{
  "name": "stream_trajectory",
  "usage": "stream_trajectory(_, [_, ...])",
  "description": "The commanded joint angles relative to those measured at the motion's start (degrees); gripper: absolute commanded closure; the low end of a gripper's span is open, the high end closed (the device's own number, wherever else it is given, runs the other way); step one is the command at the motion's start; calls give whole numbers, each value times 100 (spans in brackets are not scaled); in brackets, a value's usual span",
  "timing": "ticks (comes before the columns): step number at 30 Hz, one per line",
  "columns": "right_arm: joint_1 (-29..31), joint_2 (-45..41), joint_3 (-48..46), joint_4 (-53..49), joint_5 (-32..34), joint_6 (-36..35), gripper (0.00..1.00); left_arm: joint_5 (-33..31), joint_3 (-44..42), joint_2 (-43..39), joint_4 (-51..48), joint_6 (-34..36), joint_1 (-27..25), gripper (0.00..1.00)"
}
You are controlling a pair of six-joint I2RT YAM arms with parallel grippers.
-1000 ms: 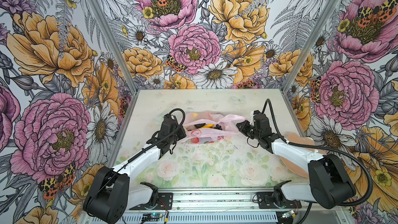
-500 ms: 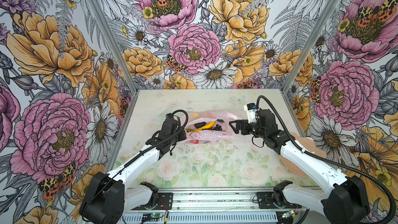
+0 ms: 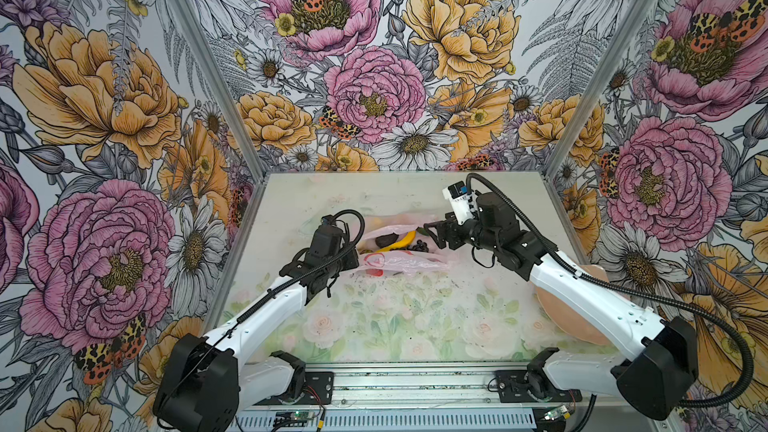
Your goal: Take the fake fruits out of the plastic bag
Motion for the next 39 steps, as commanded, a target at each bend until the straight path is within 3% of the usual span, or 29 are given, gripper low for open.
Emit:
stream_trajectory(1, [18,182,309,-73,393,-68,30,64,150,19,-47,144,-40,100])
stream_trajectory(7, [-53,296,513,-51,1282,304,67,16,-1,1,-26,131,-44,100])
stream_trajectory(11, [-387,580,767,-27,1290,950,93,204,-315,-123,348,118,-66,100])
stream_trajectory(14, [-867,941,899,69,1226,1502,100,423,-564,-313,838,65,-158,100])
stream_trajectory(22, [-1895,2625,1430,575,854,1898,100,488,-950,-981,996,332,-254,100])
stream_trajectory(27, [-1950,3419,1794,565,812,1867,100,882,-1537,-1678,1456,120,32,100])
stream_trajectory(31, [-1727,3274,1807,556,471,1604,100,894,-1661,-1795,1506,9,155,100])
stream_trajectory(33, [-1533,2968,1686,547,476,1364,87,910,-1537,-1630,1436,73,133,100])
stream_trajectory(37, [-1363,2179,1245,462,819,1248,44,806,-1209,-1206,1331,197,-46,100])
stream_trajectory(39, [-1364,1806,1043,330,1092,1198,30,645,-1043,-1024,1266,294,-197,100])
